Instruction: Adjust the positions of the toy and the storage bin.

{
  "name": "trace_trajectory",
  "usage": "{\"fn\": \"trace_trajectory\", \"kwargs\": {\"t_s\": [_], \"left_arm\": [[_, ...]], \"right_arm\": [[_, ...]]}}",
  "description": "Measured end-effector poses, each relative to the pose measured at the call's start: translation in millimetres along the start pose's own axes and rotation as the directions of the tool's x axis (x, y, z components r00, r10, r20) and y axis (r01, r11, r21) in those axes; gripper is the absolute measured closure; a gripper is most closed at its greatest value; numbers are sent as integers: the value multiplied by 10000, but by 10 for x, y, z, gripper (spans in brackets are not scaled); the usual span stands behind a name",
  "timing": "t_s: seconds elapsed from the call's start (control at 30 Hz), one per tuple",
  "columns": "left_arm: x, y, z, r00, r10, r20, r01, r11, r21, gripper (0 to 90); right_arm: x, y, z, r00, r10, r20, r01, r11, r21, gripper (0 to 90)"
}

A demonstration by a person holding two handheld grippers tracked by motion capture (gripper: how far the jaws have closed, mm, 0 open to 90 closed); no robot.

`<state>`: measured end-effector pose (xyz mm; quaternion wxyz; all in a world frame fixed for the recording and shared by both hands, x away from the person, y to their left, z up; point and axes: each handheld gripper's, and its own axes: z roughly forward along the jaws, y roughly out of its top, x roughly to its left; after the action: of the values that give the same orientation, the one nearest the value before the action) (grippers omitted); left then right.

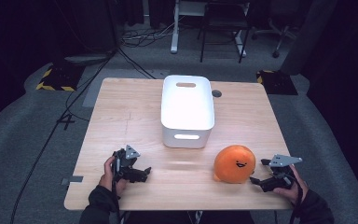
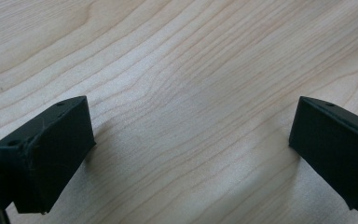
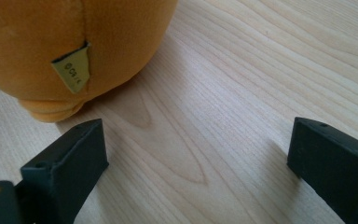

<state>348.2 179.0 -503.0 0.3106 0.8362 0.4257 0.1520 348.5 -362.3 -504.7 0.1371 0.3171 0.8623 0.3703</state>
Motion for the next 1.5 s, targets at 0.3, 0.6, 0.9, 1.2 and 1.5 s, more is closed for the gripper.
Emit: {"fn": "trace_trajectory", "kwargs": {"t_s": [0.3,0.6,0.9,1.2,1.5], "left_arm": [[1,-9,3,9997,-83,228,83,10000,16,1],[7,-16,-3,9995,38,310,-37,10000,-24,3],[3,13,16,9985,345,416,-341,9994,-103,32],[-118,110,-19,9956,793,495,-746,9930,-911,198],[-132,309,-152,9931,799,862,-625,9801,-1883,205]], "right_arm": [[11,1,2,9999,40,108,-40,10000,17,43],[14,1,1,9999,61,131,-61,10000,26,43],[7,16,13,10000,13,27,-13,10000,45,41],[8,14,11,10000,14,39,-15,10000,69,42],[19,3,2,9998,87,164,-88,10000,29,42]]}}
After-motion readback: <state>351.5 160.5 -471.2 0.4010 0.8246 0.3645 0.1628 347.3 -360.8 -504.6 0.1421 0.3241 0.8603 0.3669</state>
